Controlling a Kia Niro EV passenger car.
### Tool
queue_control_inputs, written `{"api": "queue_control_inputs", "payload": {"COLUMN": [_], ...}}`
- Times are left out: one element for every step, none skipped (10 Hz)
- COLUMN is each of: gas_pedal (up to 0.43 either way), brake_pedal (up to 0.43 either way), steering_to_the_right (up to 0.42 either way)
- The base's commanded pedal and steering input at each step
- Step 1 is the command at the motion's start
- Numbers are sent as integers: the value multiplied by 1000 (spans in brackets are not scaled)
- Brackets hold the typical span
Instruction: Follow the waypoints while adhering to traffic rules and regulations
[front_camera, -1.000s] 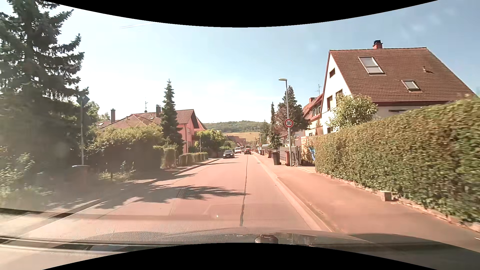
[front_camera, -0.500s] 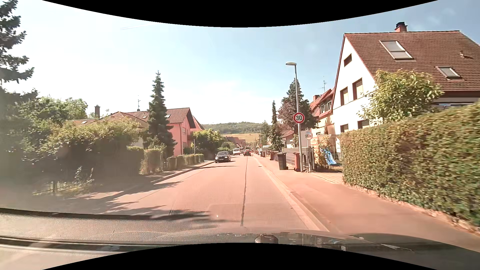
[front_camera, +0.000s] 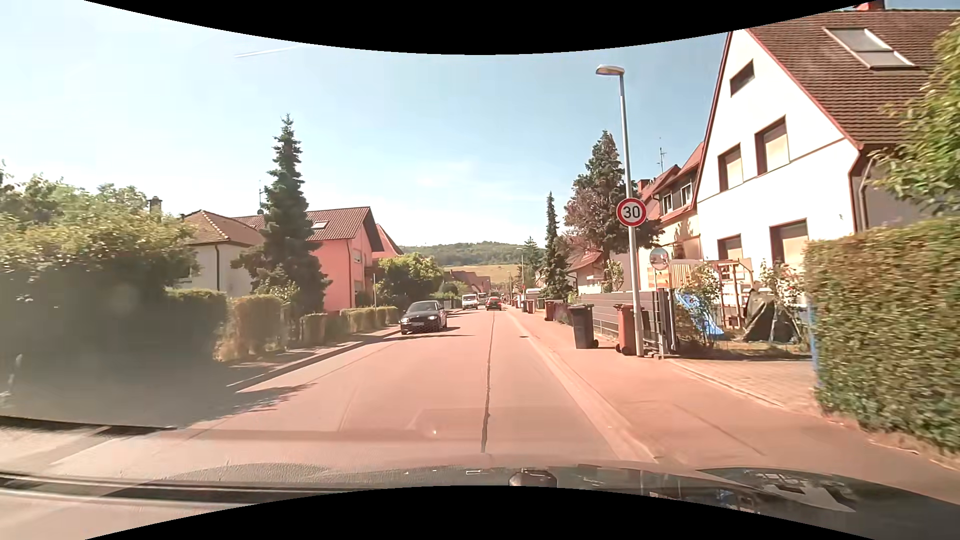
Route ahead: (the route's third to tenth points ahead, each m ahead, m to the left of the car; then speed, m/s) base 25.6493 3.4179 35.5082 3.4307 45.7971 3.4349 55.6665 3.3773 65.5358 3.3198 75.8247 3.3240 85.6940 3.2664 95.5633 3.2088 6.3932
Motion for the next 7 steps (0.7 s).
{"api": "queue_control_inputs", "payload": {"gas_pedal": [39,39,39,39,39,39,39], "brake_pedal": [0,0,0,0,0,0,0], "steering_to_the_right": [0,0,0,0,-1,-1,-1]}}
